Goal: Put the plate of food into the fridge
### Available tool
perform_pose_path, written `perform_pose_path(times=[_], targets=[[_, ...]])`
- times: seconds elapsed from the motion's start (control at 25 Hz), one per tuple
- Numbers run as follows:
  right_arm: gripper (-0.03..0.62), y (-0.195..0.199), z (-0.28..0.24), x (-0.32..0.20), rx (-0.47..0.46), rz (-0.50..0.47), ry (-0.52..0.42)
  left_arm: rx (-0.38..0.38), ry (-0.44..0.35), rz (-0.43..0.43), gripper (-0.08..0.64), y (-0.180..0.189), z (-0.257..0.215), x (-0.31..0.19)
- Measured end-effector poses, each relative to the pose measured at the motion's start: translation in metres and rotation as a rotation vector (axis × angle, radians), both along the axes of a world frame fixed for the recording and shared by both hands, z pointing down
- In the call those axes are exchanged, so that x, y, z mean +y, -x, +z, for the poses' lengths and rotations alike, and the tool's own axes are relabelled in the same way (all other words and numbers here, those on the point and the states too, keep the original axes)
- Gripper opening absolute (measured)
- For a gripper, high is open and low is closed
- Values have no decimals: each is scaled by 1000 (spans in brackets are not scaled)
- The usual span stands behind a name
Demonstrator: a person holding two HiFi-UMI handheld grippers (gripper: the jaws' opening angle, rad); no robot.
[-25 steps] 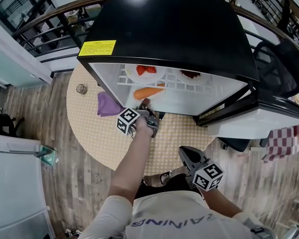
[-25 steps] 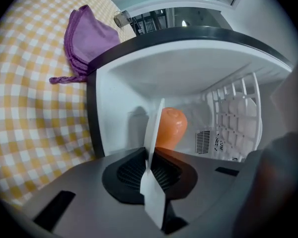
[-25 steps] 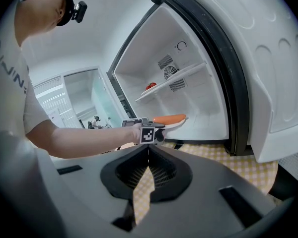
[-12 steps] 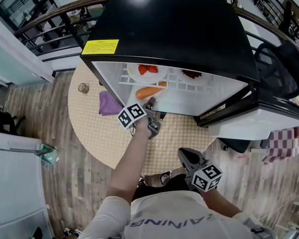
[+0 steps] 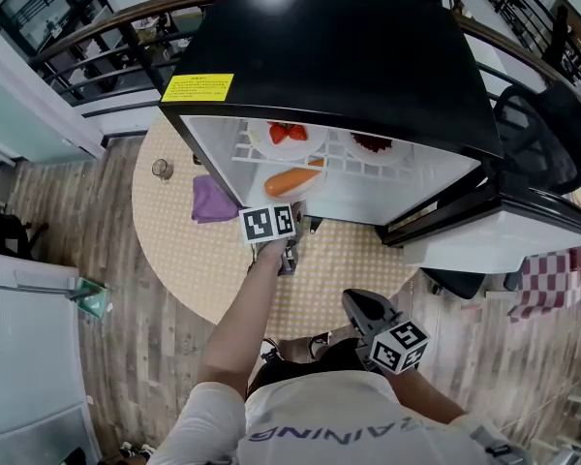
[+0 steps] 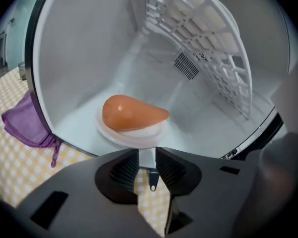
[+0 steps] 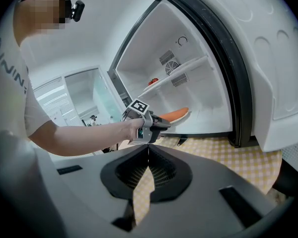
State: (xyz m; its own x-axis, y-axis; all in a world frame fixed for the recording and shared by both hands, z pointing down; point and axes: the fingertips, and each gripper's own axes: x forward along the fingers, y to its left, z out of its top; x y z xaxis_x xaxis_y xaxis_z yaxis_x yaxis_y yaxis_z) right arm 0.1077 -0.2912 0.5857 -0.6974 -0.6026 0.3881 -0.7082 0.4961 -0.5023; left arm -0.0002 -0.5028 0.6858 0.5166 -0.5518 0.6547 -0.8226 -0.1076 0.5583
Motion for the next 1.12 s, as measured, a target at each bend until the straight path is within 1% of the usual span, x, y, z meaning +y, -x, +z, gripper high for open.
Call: perform_pose_path(times=[0.08,0.16,0.24,0.32,0.4,0.52,0.64,0.72,0.8,1.0,1.12], targets=[[21,-2,-2,-1,-45,25,28,-31,37,7,61,5,8,6],[23,-3,-5,-2,-79,40,43,-50,50,11,18,9,13,13],[21,-1,-6,-3,-82,37,39,-53,50,13,18,12,12,19],[23,1,-7,-2,-79,34,32,-45,32,17,11,15,7,27],[21,3,-9,-1,-72,34,20,-33,-18,23,11,20,-4,38],[21,4,-14,-1,-58,38,-2,4,-125,19,9,29,-32,58],[21,7,-23,-4,-49,44,-38,62,-214,-11,9,42,-70,79],[21,8,-32,-4,-34,46,-74,79,-275,-27,9,51,-96,96],[21,11,-42,-5,-17,50,-110,70,-339,-25,9,60,-121,115],[21,17,-71,-4,8,78,-199,36,-478,22,9,77,-179,166],[21,22,-90,-3,6,95,-244,10,-565,15,9,91,-213,189]])
